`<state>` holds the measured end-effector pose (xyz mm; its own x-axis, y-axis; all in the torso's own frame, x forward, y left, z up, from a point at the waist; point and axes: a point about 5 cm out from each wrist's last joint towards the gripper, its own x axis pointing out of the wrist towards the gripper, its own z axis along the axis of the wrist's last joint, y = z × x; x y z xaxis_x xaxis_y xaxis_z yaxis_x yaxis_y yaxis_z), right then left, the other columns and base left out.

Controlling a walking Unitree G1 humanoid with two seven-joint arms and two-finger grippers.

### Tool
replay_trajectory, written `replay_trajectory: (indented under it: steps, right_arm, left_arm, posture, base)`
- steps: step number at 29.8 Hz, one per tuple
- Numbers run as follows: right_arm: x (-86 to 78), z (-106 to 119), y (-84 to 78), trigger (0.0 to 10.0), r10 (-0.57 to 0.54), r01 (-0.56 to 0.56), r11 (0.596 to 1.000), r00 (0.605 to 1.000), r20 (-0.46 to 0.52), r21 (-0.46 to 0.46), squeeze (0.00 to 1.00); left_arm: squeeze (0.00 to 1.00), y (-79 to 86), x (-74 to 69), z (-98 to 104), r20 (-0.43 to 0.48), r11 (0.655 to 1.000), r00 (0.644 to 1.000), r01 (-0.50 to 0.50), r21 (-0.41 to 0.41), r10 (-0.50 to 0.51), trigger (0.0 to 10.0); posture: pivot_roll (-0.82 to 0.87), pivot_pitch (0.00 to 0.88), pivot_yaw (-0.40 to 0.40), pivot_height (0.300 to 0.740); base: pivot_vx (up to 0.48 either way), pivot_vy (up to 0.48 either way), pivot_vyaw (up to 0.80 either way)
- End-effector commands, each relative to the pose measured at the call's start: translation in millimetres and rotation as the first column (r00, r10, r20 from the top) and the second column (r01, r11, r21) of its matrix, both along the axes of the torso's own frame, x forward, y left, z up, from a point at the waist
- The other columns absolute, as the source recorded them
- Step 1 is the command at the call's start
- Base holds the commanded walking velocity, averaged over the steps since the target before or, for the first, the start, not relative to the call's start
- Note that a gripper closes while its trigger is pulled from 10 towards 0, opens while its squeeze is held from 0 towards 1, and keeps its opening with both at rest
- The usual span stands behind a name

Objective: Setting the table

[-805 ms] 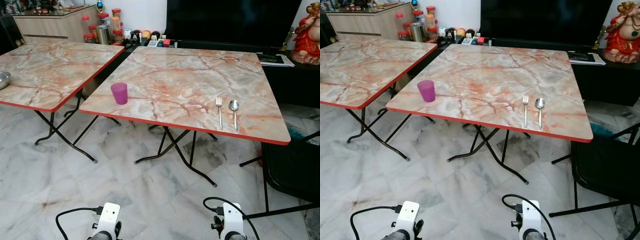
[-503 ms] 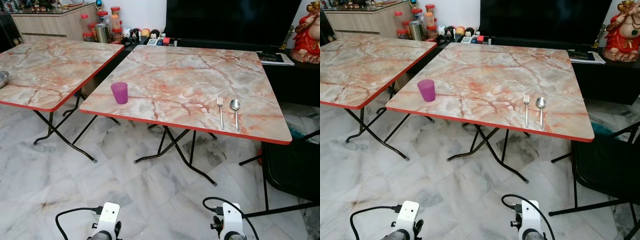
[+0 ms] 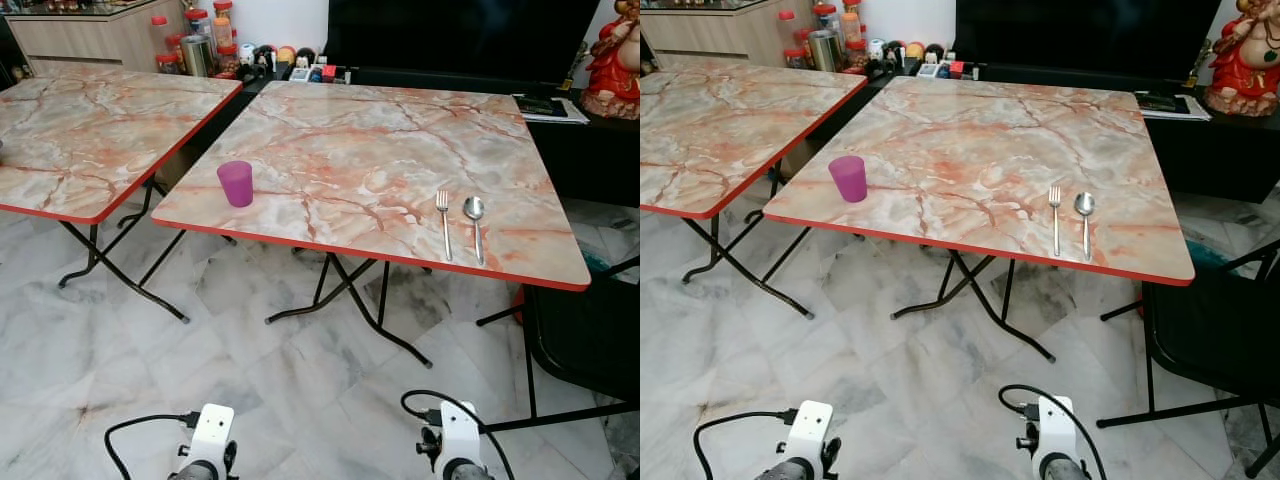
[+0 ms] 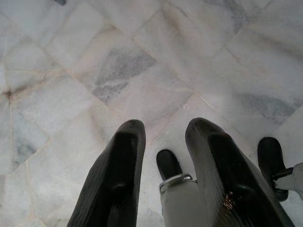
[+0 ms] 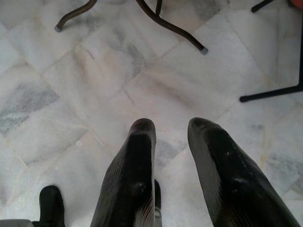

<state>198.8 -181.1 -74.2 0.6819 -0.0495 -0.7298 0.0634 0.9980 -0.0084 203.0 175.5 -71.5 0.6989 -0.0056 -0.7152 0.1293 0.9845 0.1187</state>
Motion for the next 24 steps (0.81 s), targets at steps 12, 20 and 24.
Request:
replay_trajectory:
  steps: [12, 20, 24]
  right_arm:
    - [-1.6, -1.4, 5.2, 10.0, -0.006, 0.006, 1.0, 1.0, -0.005, 0.009, 0.0]
    - [-4.5, -3.0, 5.8, 10.0, -0.011, 0.011, 1.0, 1.0, -0.012, 0.01, 0.0]
    - [-4.1, -2.8, 6.7, 10.0, -0.024, 0.024, 1.0, 1.0, -0.009, 0.014, 0.0]
  left_arm:
    - [0.0, 4.8, -1.3, -0.5, -0.013, 1.0, 1.0, 0.005, 0.013, -0.005, 10.0]
    - [0.0, 7.7, -2.1, -0.5, -0.016, 1.0, 1.0, 0.011, 0.02, -0.011, 10.0]
    - [0.0, 10.0, 3.2, 2.5, -0.007, 0.999, 1.0, 0.021, 0.029, -0.021, 10.0]
  posture:
    - [-0.09, 0.0, 0.011, 0.736]
    - [-0.09, 0.0, 0.024, 0.736]
    - [-0.1, 0.0, 0.04, 0.736]
  base:
    - [0.0, 0.0, 0.0]
    - [0.0, 0.0, 0.0]
    - [0.0, 0.0, 0.0]
